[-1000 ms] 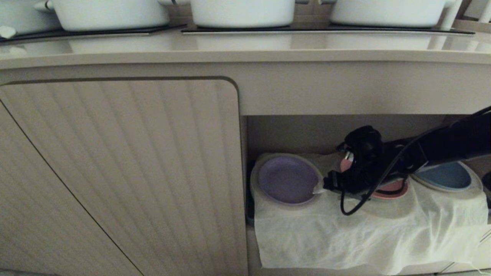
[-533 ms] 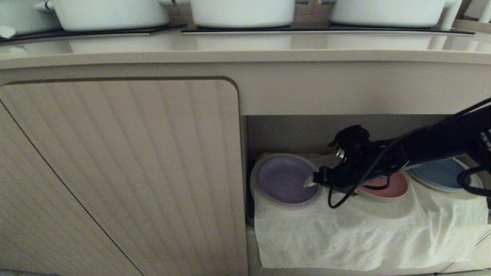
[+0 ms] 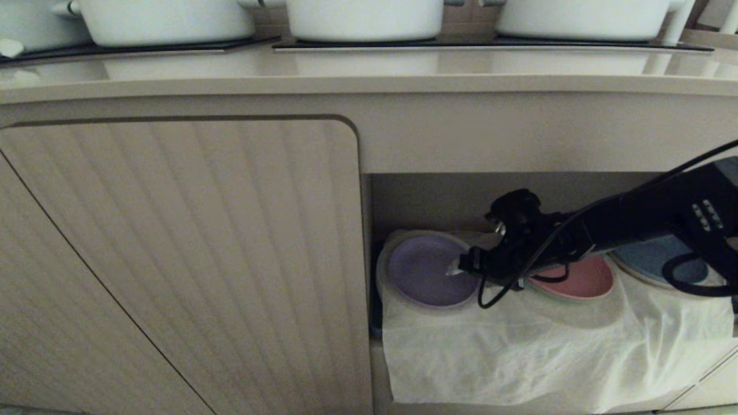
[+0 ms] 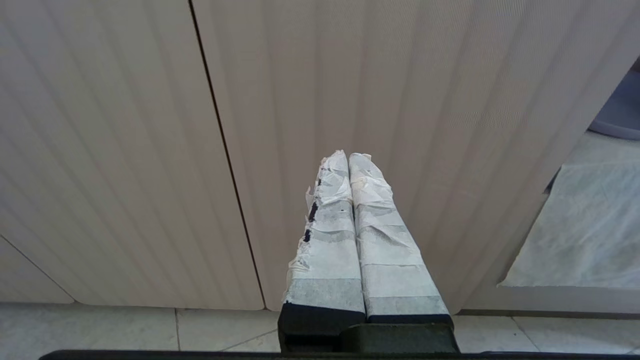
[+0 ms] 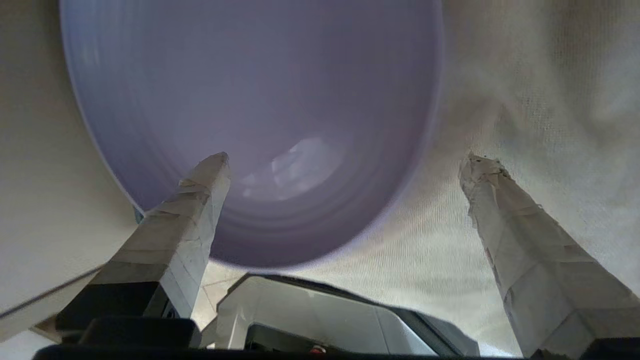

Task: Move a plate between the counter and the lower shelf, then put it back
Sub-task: Pick up the plate in the cupboard

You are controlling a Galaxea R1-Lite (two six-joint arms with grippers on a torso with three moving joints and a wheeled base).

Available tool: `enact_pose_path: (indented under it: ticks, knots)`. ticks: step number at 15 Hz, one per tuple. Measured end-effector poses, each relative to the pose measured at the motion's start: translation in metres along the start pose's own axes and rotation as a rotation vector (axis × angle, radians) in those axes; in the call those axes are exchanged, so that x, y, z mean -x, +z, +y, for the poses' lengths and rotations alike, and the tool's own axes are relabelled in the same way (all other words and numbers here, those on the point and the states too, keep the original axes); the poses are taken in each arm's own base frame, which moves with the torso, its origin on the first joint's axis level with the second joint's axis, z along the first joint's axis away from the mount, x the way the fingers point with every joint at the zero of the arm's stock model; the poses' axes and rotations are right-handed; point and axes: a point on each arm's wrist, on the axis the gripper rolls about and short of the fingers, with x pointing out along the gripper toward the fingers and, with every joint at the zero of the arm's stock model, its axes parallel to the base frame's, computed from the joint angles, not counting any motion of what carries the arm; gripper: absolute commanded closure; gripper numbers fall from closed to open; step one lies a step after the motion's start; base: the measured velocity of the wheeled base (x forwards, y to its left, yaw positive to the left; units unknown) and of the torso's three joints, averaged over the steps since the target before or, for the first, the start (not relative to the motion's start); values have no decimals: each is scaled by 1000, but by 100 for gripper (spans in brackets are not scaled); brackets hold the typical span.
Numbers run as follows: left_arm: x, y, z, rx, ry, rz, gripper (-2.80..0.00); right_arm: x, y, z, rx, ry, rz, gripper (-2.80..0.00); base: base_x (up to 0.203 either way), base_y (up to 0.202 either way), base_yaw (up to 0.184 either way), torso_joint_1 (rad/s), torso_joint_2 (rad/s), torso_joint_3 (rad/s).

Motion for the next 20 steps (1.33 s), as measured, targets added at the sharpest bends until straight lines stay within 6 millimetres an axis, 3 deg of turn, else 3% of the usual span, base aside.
enact_pose_path:
  ticks: [7,8,9,20]
  knots:
    - [0,0,0,0,0,0,0,-6,2,1,3,7,-12,-280,0,0,0,0,0,0]
    - [0,0,0,-1,0,0,0,-6,1,1,3,6,-11,-49,0,0,0,0,0,0]
    - [0,0,0,0,0,0,0,-7,1,1,3,5,-11,0,0,0,0,0,0,0]
    - [0,0,0,-1,0,0,0,-12,1,0,7,-11,-30,0,0,0,0,0,0,0]
